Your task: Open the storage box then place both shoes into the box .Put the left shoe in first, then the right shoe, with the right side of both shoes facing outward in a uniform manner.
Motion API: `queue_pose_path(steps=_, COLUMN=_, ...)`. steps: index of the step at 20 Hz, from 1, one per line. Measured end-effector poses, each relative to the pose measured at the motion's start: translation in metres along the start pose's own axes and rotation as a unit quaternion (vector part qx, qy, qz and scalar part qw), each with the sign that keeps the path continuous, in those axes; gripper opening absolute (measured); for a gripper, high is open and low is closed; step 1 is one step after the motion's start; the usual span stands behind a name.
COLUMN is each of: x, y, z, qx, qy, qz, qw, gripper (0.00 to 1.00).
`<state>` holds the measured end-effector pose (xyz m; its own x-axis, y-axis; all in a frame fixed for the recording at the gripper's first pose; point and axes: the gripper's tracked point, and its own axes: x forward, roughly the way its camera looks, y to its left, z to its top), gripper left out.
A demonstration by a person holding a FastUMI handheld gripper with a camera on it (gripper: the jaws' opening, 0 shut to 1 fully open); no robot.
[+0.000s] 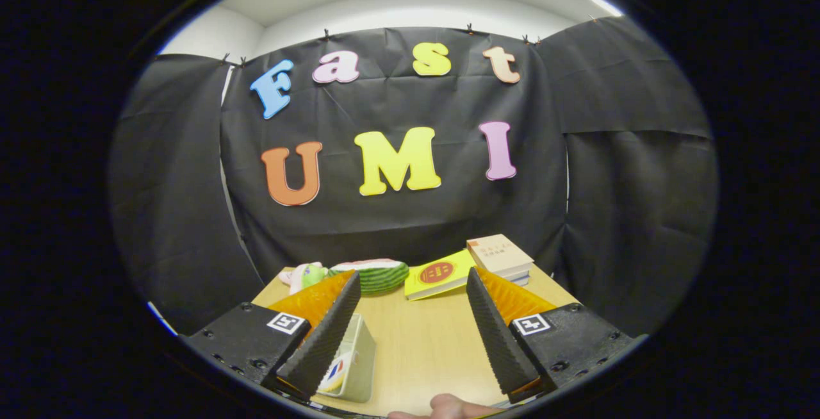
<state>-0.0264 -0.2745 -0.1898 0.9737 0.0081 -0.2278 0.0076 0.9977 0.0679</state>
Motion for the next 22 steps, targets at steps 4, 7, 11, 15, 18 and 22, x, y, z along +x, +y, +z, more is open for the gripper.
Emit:
queue_pose_path(steps=4, x=-0.002, y=0.005, z=-0.004, qx=0.007, qy=0.008, qz=0.006, qw=1.0, gripper=1.0)
queue_pose_path(steps=7, x=-0.004, y=0.009, z=-0.005, qx=0.007, qy=0.012, qz=0.013, qw=1.0, gripper=1.0)
queue_pose_path(steps=11, x=-0.007, y=0.011, z=-0.008, qx=0.005, qy=0.016, qz=0.017, qw=1.0, gripper=1.0)
queue_pose_path(steps=15, x=-0.006, y=0.011, z=-0.008, qx=0.007, qy=0.02, qz=0.017, qw=1.0, gripper=1.0)
queue_pose_path(steps=18, x=-0.008, y=0.012, z=-0.008, qx=0.005, qy=0.024, qz=0.017, qw=1.0, gripper=1.0)
queue_pose_path(steps=22, x=-0.007, y=0.015, z=-0.014, qx=0.007, qy=0.035, qz=0.018, qw=0.999, gripper=1.0)
